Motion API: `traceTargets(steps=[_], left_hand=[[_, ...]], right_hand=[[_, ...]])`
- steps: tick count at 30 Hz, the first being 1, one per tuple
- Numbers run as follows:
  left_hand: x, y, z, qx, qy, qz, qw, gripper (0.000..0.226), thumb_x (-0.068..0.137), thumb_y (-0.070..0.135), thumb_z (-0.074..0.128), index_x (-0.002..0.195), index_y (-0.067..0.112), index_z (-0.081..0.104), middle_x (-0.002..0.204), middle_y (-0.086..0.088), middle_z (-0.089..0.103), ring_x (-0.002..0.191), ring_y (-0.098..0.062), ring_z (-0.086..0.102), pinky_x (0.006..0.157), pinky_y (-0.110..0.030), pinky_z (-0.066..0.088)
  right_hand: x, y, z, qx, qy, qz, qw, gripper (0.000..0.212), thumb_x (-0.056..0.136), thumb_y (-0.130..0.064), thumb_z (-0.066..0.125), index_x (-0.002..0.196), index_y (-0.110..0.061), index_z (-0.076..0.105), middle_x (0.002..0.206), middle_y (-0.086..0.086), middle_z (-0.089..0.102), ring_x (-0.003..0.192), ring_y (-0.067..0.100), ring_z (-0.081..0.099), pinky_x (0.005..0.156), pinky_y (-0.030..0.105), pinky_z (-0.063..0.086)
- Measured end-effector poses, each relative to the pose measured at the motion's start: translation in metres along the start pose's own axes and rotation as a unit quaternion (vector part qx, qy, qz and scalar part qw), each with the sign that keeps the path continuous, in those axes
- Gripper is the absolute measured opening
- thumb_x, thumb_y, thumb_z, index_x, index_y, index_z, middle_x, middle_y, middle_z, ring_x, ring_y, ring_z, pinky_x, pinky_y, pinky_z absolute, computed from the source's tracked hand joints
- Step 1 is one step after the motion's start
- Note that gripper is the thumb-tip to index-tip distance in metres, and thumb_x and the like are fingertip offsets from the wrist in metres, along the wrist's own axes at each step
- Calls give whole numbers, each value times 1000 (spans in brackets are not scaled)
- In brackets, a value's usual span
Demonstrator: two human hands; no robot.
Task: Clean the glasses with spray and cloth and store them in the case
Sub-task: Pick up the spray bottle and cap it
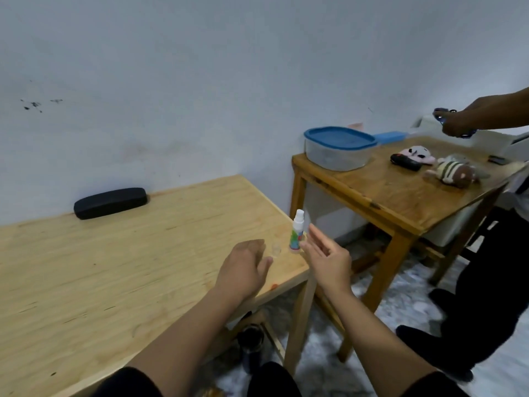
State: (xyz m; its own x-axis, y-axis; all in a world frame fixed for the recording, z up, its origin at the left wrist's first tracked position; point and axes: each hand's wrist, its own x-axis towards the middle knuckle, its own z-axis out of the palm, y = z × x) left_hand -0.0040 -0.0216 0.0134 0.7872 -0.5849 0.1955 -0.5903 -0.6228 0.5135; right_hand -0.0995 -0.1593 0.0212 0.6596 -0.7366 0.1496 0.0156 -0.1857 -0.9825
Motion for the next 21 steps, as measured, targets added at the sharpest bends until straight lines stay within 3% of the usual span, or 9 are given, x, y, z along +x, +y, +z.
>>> traceTargets(steps=[6, 13, 18, 21], left_hand=[[10, 10, 3, -54, 35, 11, 998, 41, 88, 37, 56, 128, 29, 52, 130, 1, 58, 121, -17, 49, 102, -30, 36], [17, 10, 10, -105, 31, 36, 993, 27, 86, 31, 61, 113, 26, 65, 115, 6, 68, 105, -11, 60, 94, -32, 49], [24, 13, 5, -184, 87, 11, 979, 19, 86, 24, 63, 105, 23, 68, 101, 9, 70, 91, -1, 61, 78, -8, 43], [37, 19, -8, -248, 138, 21, 959, 16, 84, 18, 67, 99, 22, 68, 92, 10, 69, 87, 2, 64, 78, -6, 46]], right_hand=[[14, 10, 8, 55, -5, 9, 998, 49, 77, -3, 72, 123, -14, 59, 121, 5, 65, 109, 14, 63, 96, 35, 51], [24, 13, 10, 59, -12, -18, 998, 42, 76, -1, 72, 116, -11, 64, 105, 4, 70, 96, 9, 68, 88, 25, 54], [28, 19, 10, 62, -11, -26, 998, 40, 75, 0, 73, 112, -11, 66, 99, 1, 71, 91, 6, 69, 84, 20, 54], [30, 21, 11, 66, -14, -29, 997, 39, 74, 0, 73, 110, -14, 66, 97, -2, 71, 91, 5, 69, 84, 20, 54]])
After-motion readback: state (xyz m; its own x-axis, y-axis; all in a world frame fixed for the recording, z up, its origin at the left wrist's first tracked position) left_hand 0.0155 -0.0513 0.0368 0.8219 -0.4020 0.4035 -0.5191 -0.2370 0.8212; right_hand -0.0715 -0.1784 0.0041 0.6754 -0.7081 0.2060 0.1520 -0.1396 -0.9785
